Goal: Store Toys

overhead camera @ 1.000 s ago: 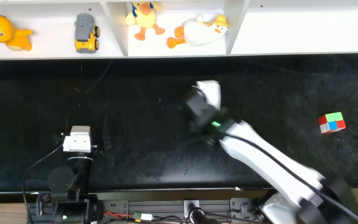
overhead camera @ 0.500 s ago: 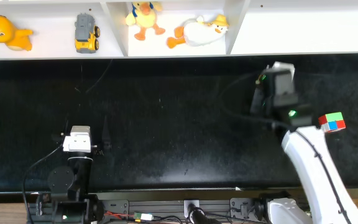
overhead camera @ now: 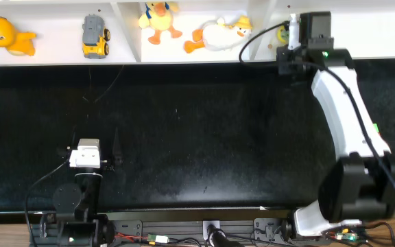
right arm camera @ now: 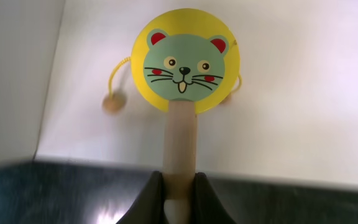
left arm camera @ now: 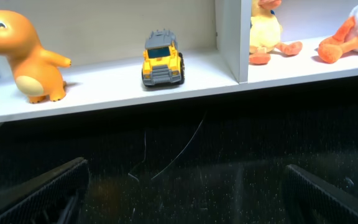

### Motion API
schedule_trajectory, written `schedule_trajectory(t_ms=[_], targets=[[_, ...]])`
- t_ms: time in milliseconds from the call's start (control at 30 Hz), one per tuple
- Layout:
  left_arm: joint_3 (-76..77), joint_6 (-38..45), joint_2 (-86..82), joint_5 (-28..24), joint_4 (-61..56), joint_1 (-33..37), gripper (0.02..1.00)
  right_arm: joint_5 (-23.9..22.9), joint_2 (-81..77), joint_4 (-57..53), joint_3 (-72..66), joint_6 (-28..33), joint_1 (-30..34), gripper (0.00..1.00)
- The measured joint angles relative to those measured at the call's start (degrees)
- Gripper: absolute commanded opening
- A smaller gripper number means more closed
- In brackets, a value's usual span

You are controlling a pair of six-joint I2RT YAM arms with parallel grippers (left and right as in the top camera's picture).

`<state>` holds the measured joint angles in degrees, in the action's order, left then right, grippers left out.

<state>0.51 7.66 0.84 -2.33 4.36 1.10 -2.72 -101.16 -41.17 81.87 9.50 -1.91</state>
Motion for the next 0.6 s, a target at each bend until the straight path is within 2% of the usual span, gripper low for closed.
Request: schedule_trajectory(t_ms=[167,200,333,367,400,600], targets=[[0.0,0.0,0.0,0.0,0.0,0.0,0.998,1.03,-4.72,1.16,3.87,0.83,-0.13,0.06],[0.0,0.0,0.0,0.0,0.0,0.0,0.998,1.09,-5.27,1.4,4.39,0.96,-0.13,0.102],[0.0,0.0,0.0,0.0,0.0,0.0,0.998,1.27,-6.27,2.36,5.11,0.9,-0.24,0.408],[0.0,0.0,0.0,0.0,0.0,0.0,0.998,1.27,-6.38,2.43,5.14,0.74,-0.22,0.524],[0.0,0.0,0.0,0.0,0.0,0.0,0.998,1.25,-6.4,2.38,5.16,0.68,-0.24,0.581],[0.0,0.0,0.0,0.0,0.0,0.0,0.998,1.27,-6.47,1.62,5.18,0.57,-0.28,0.634]])
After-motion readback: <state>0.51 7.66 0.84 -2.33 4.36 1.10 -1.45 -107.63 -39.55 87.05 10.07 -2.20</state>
